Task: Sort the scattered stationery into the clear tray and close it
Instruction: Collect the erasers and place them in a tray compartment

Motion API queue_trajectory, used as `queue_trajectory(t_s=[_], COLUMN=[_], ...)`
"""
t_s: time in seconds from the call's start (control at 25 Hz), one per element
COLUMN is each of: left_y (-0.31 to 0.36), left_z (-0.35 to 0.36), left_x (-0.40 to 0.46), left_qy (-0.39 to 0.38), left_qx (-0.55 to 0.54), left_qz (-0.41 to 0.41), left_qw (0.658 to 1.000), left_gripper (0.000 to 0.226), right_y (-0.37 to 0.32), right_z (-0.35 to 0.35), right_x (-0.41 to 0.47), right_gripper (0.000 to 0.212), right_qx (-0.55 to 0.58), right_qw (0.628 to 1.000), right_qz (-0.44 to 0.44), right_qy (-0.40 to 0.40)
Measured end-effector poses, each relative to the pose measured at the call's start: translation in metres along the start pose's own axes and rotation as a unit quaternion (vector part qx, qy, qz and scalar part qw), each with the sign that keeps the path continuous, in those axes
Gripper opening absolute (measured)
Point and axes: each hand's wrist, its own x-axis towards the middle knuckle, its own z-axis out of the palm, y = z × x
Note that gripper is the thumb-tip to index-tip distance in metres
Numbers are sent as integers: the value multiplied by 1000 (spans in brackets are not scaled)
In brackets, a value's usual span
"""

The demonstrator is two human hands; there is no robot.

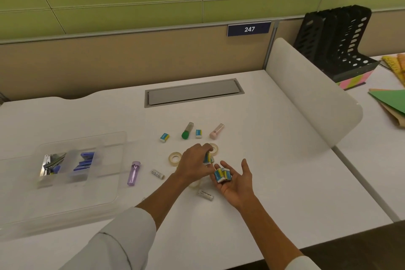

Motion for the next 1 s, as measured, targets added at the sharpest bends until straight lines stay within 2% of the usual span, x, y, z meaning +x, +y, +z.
queue_trajectory(t_s=[0.08, 0.2, 0.32, 0.44, 0.52, 0.6, 0.72, 0.8, 0.88, 1.0], left_y=[13, 30, 26, 12, -4, -25, -55, -65, -66, -62], left_z=[-4, 1, 6, -4, -13, -19, -20, -15, -8, 1], left_x=[-4, -12, -16, -24, -29, -35, -43, -49, -51, -51], left_qy=[3, 4, 18, 56, 87, 106, 46, -10, -31, -53], left_qx=[-27, -46, -36, -51, -64, -68, -18, 39, 61, 105], left_qz=[33, 64, 92, 122, 94, 1, -122, -144, -143, -98], left_qw=[999, 997, 995, 990, 990, 992, 991, 989, 987, 988], left_gripper=[56, 53, 56, 65, 64, 54, 41, 42, 44, 43], right_y=[3, 11, 19, 21, 24, 28, 32, 34, 34, 31], right_z=[6, 22, 30, 28, 27, 28, 29, 29, 30, 26], right_x=[4, 5, 11, 14, 12, 8, 7, 6, 5, 5], right_gripper=[73, 62, 47, 40, 34, 31, 28, 26, 26, 30], right_qx=[-9, -29, -32, -37, -10, 10, 27, 31, 40, 54], right_qw=[1000, 999, 999, 999, 1000, 1000, 999, 999, 999, 998], right_qz=[8, 21, 13, 16, 18, 19, 22, 22, 22, 20], right_qy=[-9, -28, -14, -7, -2, 4, 3, 2, -4, -10])
